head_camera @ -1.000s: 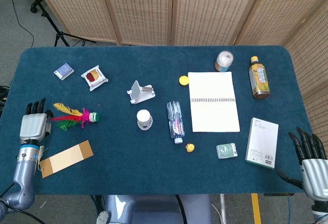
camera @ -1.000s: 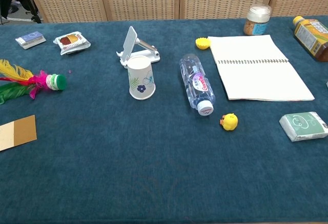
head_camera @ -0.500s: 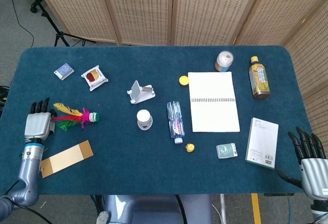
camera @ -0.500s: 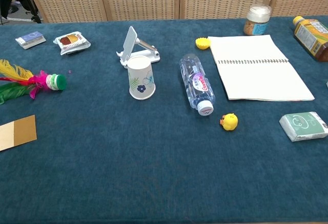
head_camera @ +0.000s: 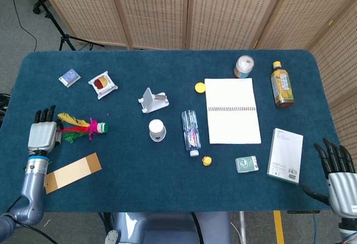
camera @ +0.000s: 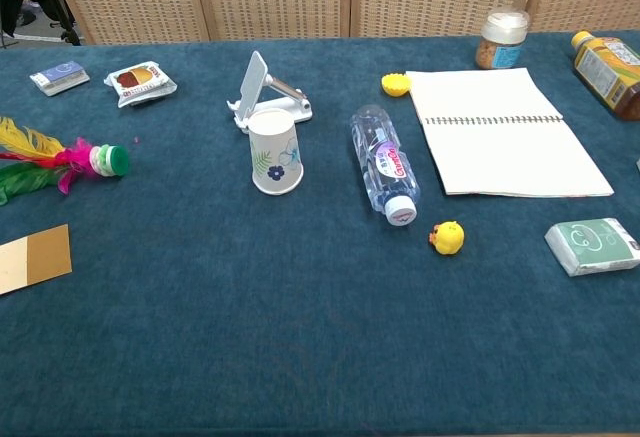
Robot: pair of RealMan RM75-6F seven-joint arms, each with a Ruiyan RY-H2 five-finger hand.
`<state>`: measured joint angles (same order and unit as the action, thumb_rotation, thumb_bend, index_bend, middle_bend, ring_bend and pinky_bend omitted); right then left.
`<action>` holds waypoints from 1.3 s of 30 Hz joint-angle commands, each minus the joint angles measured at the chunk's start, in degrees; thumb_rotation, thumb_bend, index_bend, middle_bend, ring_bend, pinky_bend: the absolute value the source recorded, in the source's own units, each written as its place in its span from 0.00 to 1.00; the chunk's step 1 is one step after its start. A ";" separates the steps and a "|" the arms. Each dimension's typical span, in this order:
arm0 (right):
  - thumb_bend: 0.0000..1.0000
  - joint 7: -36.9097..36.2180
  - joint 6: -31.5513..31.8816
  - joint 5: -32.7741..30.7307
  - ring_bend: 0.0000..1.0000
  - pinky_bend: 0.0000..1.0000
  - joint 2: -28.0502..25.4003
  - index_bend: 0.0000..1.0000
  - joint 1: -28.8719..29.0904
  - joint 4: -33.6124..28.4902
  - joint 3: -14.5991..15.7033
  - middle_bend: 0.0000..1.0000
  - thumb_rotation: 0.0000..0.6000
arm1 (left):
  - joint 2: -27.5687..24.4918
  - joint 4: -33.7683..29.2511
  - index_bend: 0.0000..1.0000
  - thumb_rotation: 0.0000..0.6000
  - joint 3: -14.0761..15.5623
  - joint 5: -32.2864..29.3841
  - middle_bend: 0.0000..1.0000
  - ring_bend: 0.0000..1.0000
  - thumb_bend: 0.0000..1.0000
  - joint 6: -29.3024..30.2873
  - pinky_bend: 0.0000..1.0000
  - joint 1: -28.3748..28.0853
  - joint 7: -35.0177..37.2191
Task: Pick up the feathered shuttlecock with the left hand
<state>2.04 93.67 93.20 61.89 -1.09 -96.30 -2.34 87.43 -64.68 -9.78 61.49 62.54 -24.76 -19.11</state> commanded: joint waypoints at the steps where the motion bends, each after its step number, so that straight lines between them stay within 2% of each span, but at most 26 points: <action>1: 0.00 -0.02 0.05 0.06 0.00 0.00 0.00 0.00 -0.01 -0.03 0.01 0.00 1.00 | -0.06 -0.12 0.54 1.00 0.02 -0.02 0.00 0.00 0.54 0.04 0.00 0.07 -0.07; 23: 0.00 0.13 0.02 0.15 0.00 0.00 0.10 0.00 0.05 -0.12 -0.03 0.00 1.00 | -1.74 -2.06 0.61 1.00 -1.21 1.03 0.00 0.00 0.55 2.58 0.00 0.02 -0.33; 39: 0.00 -0.53 0.20 0.05 0.00 0.00 -0.11 0.00 -0.01 -0.10 -0.12 0.00 1.00 | -5.98 -10.76 0.62 1.00 -4.25 2.05 0.00 0.00 0.55 7.13 0.00 -1.51 -4.53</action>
<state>1.51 93.87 93.25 61.78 -1.10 -96.40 -2.46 81.93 -74.69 -13.64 63.50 69.29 -25.94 -23.02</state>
